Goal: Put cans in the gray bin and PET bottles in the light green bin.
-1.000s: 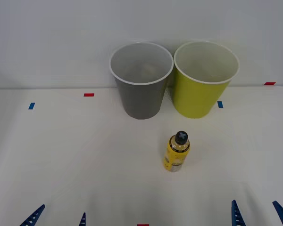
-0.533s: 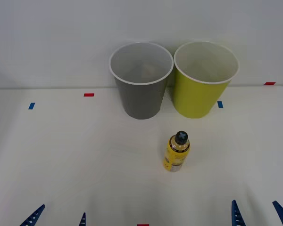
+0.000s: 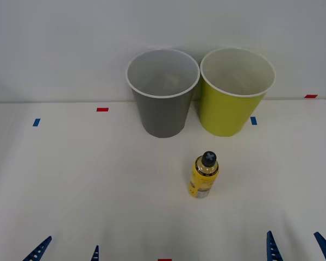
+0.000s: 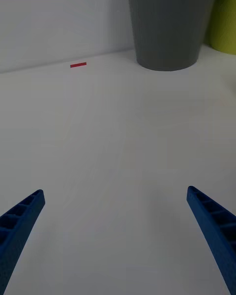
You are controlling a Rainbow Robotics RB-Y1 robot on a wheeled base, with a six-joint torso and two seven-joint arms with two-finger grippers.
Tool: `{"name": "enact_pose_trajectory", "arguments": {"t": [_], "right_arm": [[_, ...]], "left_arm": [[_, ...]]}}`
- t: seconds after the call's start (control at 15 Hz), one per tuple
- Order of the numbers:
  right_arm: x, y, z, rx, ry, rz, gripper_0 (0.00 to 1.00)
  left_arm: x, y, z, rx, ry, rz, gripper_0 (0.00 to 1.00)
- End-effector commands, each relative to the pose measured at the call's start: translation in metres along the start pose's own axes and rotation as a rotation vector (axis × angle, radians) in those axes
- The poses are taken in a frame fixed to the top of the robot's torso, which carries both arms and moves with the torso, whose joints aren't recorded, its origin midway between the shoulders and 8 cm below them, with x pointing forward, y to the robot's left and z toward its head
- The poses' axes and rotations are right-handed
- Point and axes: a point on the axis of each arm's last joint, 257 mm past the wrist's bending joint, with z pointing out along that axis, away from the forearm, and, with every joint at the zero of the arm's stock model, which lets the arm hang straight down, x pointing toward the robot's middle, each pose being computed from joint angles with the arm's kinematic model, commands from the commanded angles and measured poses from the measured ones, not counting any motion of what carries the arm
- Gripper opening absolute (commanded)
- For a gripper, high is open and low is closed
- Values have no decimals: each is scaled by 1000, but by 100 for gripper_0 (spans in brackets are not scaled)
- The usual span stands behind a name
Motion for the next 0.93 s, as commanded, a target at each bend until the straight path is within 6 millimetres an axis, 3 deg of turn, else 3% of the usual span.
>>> {"name": "enact_pose_trajectory", "arguments": {"t": [0.07, 0.93], "right_arm": [[0, 0, 0, 0, 0, 0, 95], [0, 0, 0, 0, 0, 0, 96]], "left_arm": [[0, 0, 0, 0, 0, 0, 100], [0, 0, 0, 0, 0, 0, 100]]}}
